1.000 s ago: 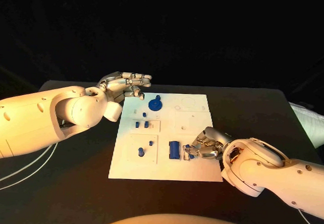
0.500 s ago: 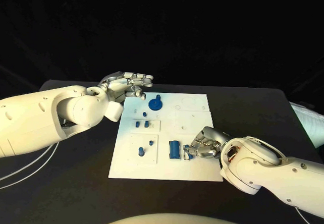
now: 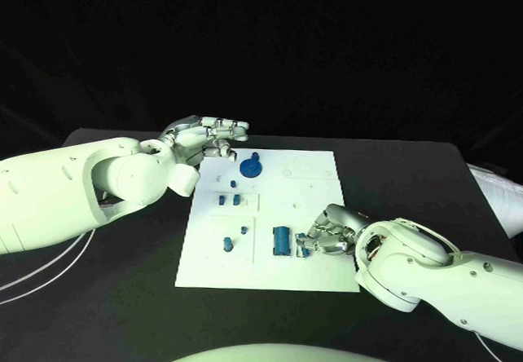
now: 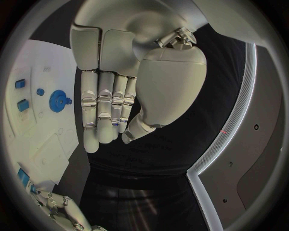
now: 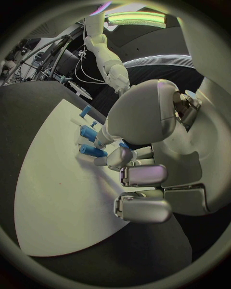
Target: Assemble the parts on the task board
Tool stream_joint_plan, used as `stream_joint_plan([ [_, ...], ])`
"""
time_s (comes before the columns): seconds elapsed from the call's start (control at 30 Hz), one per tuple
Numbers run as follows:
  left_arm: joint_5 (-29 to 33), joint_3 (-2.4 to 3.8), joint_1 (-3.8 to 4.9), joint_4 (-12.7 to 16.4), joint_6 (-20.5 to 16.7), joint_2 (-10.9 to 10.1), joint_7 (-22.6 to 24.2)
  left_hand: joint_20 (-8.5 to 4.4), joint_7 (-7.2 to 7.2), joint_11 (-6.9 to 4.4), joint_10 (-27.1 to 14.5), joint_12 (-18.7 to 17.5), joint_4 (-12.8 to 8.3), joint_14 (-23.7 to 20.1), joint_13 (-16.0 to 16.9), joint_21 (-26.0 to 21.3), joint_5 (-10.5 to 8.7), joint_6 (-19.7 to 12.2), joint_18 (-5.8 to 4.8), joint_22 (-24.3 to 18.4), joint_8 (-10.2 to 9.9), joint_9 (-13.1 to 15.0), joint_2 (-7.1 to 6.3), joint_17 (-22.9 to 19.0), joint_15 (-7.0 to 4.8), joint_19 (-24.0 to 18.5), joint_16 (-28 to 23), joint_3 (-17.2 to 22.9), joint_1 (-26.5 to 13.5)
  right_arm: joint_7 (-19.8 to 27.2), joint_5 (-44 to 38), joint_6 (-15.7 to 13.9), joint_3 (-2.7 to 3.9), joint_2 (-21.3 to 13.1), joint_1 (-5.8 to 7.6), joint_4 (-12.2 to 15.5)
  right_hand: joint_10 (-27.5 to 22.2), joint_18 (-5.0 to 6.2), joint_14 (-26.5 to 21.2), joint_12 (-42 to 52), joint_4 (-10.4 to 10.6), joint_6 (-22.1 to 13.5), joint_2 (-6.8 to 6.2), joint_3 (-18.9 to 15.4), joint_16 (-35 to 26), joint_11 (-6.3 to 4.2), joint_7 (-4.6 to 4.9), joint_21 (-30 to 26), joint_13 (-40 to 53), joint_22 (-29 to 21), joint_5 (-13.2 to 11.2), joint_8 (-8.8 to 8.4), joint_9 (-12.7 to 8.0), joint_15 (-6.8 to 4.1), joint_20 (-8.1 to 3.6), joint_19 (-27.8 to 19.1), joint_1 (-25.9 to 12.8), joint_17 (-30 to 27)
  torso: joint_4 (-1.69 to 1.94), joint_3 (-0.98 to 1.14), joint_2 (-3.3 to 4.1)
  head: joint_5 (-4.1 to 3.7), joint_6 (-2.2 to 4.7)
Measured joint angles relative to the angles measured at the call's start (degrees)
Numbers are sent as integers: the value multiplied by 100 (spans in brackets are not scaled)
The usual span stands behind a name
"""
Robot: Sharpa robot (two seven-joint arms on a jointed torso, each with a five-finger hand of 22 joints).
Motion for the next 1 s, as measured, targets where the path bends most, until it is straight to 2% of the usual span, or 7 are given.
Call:
stream_joint_plan([
  [0.37, -12, 0, 0, -2, 38, 1, -32, 0, 0, 0, 0, 0, 0, -19, 0, -21, 0, 0, 0, -5, 0, 0, 0, -5, 19, 0, 0, 0, 0, -13, -51, 112, -5, 12, -2, 14, 51, 0, 0, 84, 199, 27, -23, -282, 44, -10, -26, 38, 109, 55, 2, 1, 20, 0, -20, 20, -248, -1, 2, 1, 0, 3, -9],
  [0.43, -13, 0, 0, -2, 42, 1, -36, 0, 0, 0, 0, 0, 0, -20, 0, -21, 0, 0, 0, -5, 0, 1, 0, -5, 19, 0, 0, 0, 0, -14, -60, 124, -5, 14, -3, 20, 51, 0, 0, 97, 250, 47, 6, -337, 44, -9, -7, 38, 123, 60, 3, 0, 22, 0, -20, 20, -283, -1, 2, 0, 0, 4, -13],
  [0.5, -14, 0, 0, -2, 47, 0, -41, 0, 0, 0, 0, 0, 0, -19, -1, -21, 0, 0, 0, -5, 0, 1, 0, -5, 19, 0, 0, 0, 0, -14, -74, 134, -5, 14, -3, 23, 51, 0, 0, 97, 314, 47, -52, -461, 44, -9, -7, 38, 137, 60, -10, 0, 29, 0, -20, 20, -366, -1, 2, 0, 0, 8, -15],
  [0.63, -16, 0, 0, -3, 53, -1, -48, 0, 0, 0, 0, 0, 0, -19, 0, -21, 0, 0, 0, -5, 0, 1, 0, -5, 19, 0, 0, 0, 0, -14, -102, 139, -6, 10, -4, 30, 51, 0, 0, 97, 489, 47, -26, -735, 44, -9, -7, 38, 163, 65, -372, 0, 47, 1, -20, 20, -472, -1, 2, 1, -1, 9, -17],
  [0.7, -17, 0, 0, -3, 55, -1, -51, 0, 0, 0, 0, 0, 0, -19, 0, -21, 0, 0, 0, -5, 0, 1, 0, -5, 19, 0, 0, 0, 0, -14, -115, 140, -6, 6, -4, 36, 51, 0, 0, 97, 539, 47, 1, -839, 44, -9, -7, 38, 175, 69, -476, 0, 51, 1, -20, 20, -499, -2, 2, 1, -1, 10, -19],
  [0.9, -18, 0, 0, -7, 63, -1, -59, 0, 0, 0, 0, 0, 0, -19, -1, -21, 0, 0, 0, -5, 0, 1, 0, -10, 19, 0, 0, 0, 0, -11, -169, 138, -6, -37, -6, 103, 62, 0, 0, 96, 576, 49, 16, -912, 44, 2, -8, 38, 189, 75, -497, 0, 57, 1, -20, 20, -514, -2, -1, 4, -1, 12, -23],
  [1.0, -19, 0, 0, -10, 67, -1, -62, 20, 0, 0, 0, 0, 0, -19, -1, -20, 0, 0, 0, -5, 0, 1, 0, -9, 19, -20, 0, 0, 0, -4, -204, 136, -6, -79, -9, 161, 91, 0, 0, 96, 585, 50, 83, -996, 47, -11, -10, 37, 207, 83, -497, 0, 66, 1, -20, 20, -580, -2, -1, 5, -1, 16, -23],
])
